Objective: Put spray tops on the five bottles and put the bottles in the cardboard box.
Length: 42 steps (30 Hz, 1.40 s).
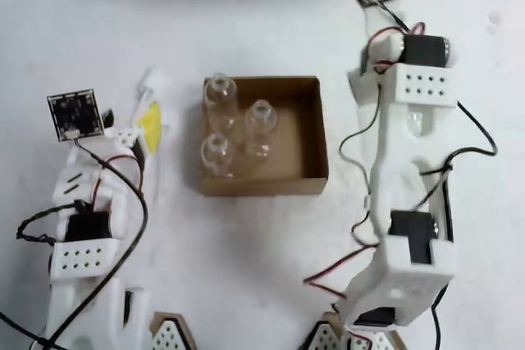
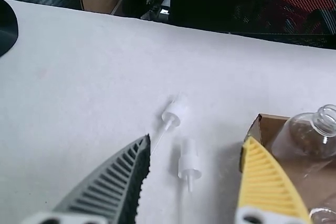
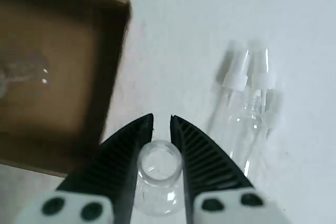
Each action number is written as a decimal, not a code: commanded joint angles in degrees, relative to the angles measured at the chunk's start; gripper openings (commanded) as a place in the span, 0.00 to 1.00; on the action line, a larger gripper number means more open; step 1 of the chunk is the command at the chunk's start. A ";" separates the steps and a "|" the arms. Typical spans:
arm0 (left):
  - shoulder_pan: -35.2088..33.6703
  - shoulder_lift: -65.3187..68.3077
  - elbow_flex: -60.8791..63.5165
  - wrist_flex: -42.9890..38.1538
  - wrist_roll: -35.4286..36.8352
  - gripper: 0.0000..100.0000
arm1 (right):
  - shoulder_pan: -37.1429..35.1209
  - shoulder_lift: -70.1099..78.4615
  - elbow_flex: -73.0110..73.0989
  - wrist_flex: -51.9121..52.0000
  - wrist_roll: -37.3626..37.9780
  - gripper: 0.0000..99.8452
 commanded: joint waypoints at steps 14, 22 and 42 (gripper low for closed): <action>0.57 -1.45 -0.44 -1.23 -0.79 0.27 | -11.82 -40.57 27.87 -24.92 -10.73 0.02; 0.57 -1.45 -0.44 -1.23 -0.79 0.27 | -13.58 -47.87 53.54 -55.78 -10.20 0.02; 0.57 -1.45 -0.44 -1.32 -0.79 0.27 | -15.25 -30.81 54.15 -69.14 -14.42 0.02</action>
